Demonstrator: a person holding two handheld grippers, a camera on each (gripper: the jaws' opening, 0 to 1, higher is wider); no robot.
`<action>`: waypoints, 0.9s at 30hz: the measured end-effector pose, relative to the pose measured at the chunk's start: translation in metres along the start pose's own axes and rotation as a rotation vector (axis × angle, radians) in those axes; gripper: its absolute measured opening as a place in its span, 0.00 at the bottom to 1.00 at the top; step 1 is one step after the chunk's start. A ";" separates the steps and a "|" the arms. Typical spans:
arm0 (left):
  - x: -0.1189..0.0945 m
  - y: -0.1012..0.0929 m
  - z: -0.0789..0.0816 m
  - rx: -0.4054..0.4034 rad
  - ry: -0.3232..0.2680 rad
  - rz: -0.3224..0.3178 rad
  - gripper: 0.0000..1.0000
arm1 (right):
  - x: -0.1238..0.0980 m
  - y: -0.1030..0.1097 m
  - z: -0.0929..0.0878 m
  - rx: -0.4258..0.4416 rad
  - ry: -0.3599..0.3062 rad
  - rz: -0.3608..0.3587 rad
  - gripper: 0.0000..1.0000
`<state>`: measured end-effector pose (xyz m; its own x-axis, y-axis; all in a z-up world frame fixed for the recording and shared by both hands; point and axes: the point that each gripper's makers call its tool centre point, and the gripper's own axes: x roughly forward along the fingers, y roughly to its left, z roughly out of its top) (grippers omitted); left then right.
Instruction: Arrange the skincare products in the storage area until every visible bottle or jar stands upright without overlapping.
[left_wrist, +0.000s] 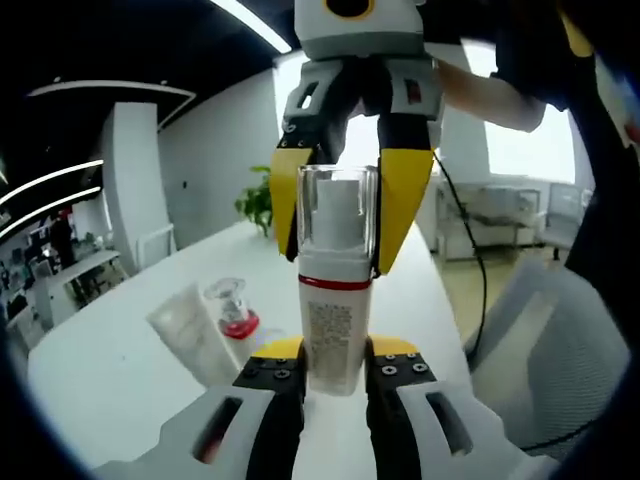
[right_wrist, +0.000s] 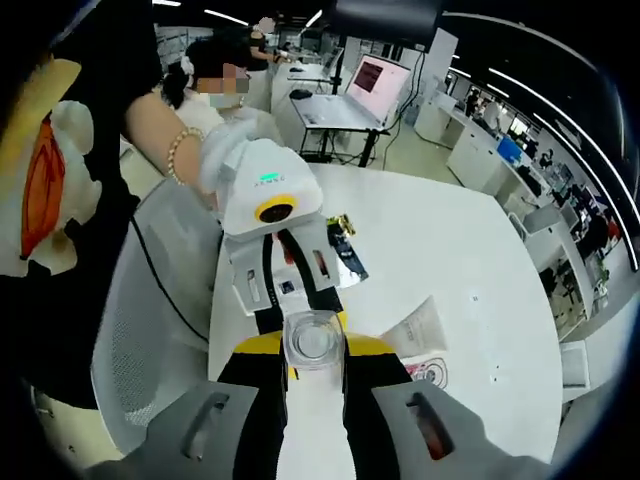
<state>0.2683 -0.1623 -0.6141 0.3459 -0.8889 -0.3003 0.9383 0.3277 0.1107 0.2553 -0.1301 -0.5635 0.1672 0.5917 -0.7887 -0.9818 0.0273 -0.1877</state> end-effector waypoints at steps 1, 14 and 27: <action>0.002 0.003 -0.008 0.003 0.010 0.005 0.24 | 0.006 -0.002 -0.003 -0.006 0.008 0.001 0.20; 0.022 0.037 -0.067 -0.045 0.099 -0.014 0.24 | 0.058 -0.027 -0.032 0.040 0.068 0.000 0.20; 0.040 0.049 -0.102 -0.082 0.131 -0.044 0.24 | 0.094 -0.044 -0.056 0.062 0.134 0.013 0.20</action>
<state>0.3281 -0.1491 -0.7176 0.2964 -0.8555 -0.4247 0.9475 0.3193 0.0182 0.3193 -0.1207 -0.6621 0.1607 0.4799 -0.8625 -0.9870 0.0722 -0.1437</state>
